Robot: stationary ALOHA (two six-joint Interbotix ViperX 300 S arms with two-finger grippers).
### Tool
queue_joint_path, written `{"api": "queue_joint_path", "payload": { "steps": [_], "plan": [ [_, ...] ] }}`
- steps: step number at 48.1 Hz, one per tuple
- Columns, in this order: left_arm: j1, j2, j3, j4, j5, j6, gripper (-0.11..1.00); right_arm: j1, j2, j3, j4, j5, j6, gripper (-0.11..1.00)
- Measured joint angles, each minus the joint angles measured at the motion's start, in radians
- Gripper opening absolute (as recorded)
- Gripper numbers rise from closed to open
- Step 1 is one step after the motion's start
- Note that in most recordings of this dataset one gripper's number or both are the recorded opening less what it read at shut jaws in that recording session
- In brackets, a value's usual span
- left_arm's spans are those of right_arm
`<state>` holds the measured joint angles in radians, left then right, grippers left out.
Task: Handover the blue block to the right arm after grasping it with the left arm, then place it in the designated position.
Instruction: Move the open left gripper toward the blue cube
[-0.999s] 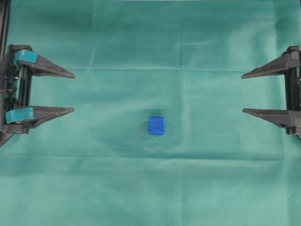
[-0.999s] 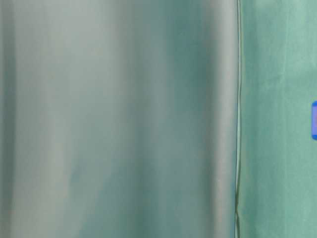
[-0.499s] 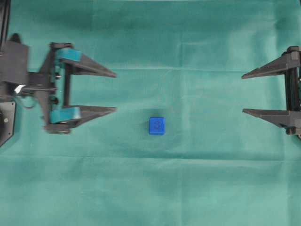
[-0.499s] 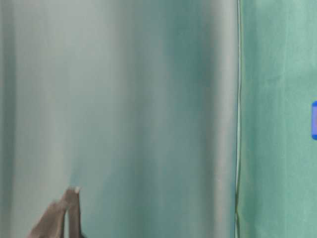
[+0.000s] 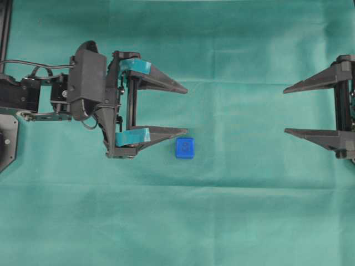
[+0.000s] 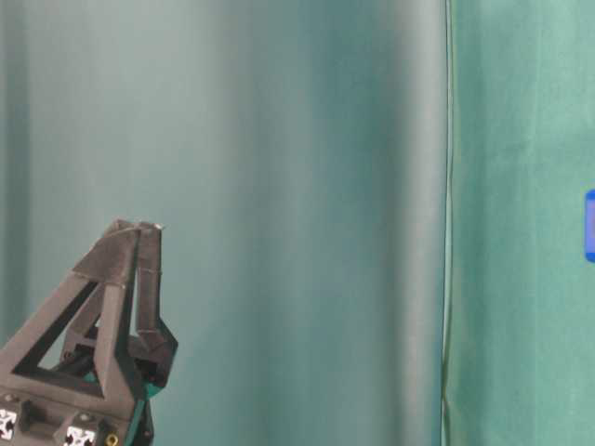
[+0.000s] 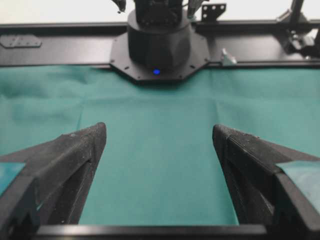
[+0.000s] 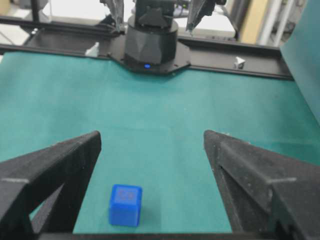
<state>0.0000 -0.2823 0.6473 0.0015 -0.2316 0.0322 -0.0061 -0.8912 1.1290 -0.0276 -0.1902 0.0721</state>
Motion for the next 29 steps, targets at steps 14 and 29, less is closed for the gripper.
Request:
{"api": "queue_joint_path", "payload": {
  "steps": [14,29],
  "plan": [
    [0.0,0.002,-0.006,0.0,0.054,-0.008,1.0,0.0,0.002,0.0,0.0,0.0,0.0,0.94],
    [-0.005,0.058,-0.103,-0.002,0.347,-0.032,1.0,0.0,0.002,0.0,0.0,0.002,0.0,0.94]
  ]
}}
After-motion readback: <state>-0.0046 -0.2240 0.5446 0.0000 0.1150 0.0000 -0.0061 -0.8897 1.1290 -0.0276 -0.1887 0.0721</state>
